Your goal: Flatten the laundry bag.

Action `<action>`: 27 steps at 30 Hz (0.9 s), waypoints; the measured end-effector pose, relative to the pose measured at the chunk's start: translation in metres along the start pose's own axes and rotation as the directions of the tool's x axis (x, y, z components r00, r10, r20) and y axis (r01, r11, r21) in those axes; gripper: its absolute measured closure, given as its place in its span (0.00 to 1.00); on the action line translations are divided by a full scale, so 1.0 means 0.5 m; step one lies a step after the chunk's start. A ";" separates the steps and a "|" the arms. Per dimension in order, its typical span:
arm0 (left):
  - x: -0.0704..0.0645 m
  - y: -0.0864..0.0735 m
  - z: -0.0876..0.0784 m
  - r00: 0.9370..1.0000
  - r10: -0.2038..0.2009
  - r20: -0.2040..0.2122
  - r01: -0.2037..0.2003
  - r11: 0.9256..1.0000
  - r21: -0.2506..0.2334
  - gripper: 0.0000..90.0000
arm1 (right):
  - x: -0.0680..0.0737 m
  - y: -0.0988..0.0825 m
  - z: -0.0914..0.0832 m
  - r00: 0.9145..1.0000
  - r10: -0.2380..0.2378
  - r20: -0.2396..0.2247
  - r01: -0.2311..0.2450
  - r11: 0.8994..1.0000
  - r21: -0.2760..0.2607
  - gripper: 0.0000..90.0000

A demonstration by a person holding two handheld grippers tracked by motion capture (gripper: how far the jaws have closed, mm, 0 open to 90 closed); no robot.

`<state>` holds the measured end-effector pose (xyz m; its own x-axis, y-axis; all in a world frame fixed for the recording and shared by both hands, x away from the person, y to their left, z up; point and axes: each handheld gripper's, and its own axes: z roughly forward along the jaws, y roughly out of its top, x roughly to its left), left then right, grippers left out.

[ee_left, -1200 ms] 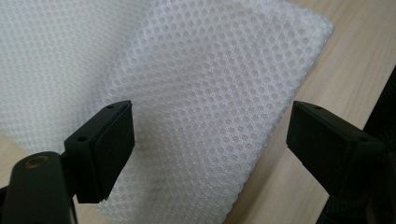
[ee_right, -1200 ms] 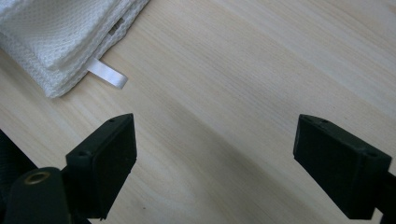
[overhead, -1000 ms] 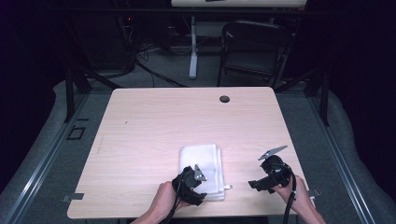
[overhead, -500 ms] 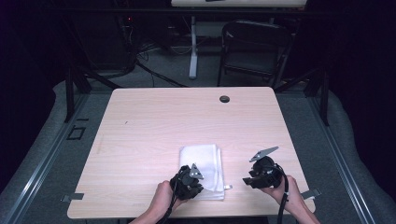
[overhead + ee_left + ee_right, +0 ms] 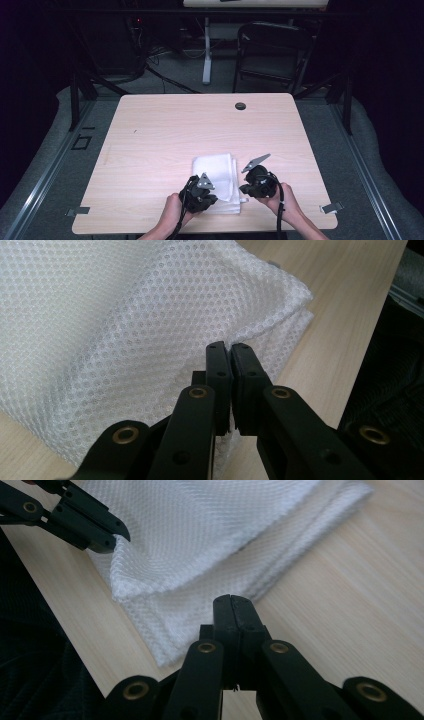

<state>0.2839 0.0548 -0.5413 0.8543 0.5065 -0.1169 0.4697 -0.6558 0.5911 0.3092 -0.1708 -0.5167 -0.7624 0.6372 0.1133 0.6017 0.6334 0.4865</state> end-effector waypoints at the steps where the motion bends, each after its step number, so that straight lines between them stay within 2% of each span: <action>1: 0.000 -0.001 -0.001 1.000 -0.003 0.000 0.003 1.000 0.000 0.98 | 0.005 0.005 0.020 1.000 0.007 -0.021 -0.007 1.000 0.014 1.00; 7: 0.003 0.000 -0.008 1.000 -0.009 -0.018 0.009 1.000 -0.018 0.98 | 0.009 0.011 0.049 0.999 -0.001 -0.049 0.003 0.999 0.038 1.00; 9: 0.006 -0.002 -0.010 1.000 -0.017 -0.019 0.017 1.000 -0.022 0.98 | 0.013 0.004 0.068 0.999 0.029 -0.045 -0.027 0.999 0.027 1.00; 11: 0.007 -0.003 -0.013 0.999 -0.024 -0.022 0.023 0.999 -0.030 0.98 | 0.013 0.002 0.071 0.998 0.031 -0.047 -0.029 0.999 0.030 1.00; 17: 0.016 -0.007 -0.038 0.998 -0.032 -0.057 0.029 0.998 -0.060 0.99 | 0.013 0.001 0.079 0.999 -0.002 -0.053 0.006 0.998 0.063 1.00; 20: 0.029 -0.013 -0.054 0.996 -0.060 -0.069 0.053 0.994 -0.091 0.99 | 0.016 0.000 0.082 0.998 -0.015 -0.055 0.018 0.998 0.061 1.00; 26: 0.042 -0.017 -0.077 0.992 -0.082 -0.093 0.069 0.989 -0.133 0.99 | 0.015 0.000 0.085 0.998 -0.021 -0.059 0.025 0.998 0.061 1.00; 27: 0.045 -0.017 -0.080 0.992 -0.093 -0.088 0.080 0.987 -0.141 0.99 | 0.015 0.001 0.085 0.998 -0.023 -0.059 0.027 0.998 0.062 1.00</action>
<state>0.2901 0.0943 -0.5171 0.7841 0.6124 -0.1011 0.5005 -0.5275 0.6864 0.3137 -0.1469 -0.5527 -0.7887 0.5954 0.1531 0.5949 0.6763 0.4345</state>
